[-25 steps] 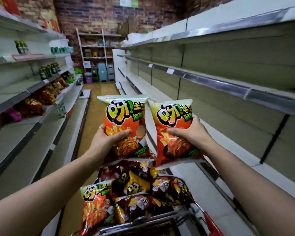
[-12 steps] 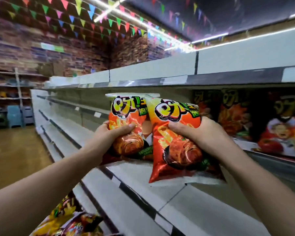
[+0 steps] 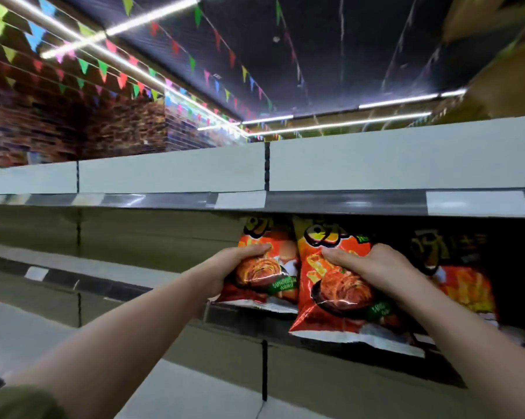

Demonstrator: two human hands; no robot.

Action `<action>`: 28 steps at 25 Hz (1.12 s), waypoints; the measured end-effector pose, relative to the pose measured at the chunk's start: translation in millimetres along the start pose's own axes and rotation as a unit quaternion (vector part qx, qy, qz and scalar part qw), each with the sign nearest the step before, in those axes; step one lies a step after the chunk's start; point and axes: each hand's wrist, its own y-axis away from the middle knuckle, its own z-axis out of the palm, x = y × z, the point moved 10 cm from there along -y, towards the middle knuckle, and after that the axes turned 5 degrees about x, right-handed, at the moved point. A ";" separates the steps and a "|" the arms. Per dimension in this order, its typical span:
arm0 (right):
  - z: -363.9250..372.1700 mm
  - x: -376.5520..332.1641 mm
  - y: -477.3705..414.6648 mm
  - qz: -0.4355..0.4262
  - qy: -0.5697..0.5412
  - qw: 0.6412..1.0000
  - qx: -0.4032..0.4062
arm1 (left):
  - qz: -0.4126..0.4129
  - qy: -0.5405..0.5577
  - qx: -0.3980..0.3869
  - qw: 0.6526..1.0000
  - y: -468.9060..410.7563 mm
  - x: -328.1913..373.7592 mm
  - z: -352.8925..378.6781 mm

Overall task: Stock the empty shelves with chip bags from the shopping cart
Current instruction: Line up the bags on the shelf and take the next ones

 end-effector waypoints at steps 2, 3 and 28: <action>1.5 2.5 -17.7 0.008 0.027 0.999 0.030 | 0.019 0.002 -0.004 1.000 -40.0 3.5 0.0; 1.7 1.6 -21.9 0.011 0.045 0.998 0.044 | 0.034 -0.002 0.010 0.999 -58.1 4.1 -4.6; 26.8 23.6 -30.1 0.098 0.187 0.958 0.195 | 0.140 -0.014 -0.068 0.988 -135.1 -3.0 21.8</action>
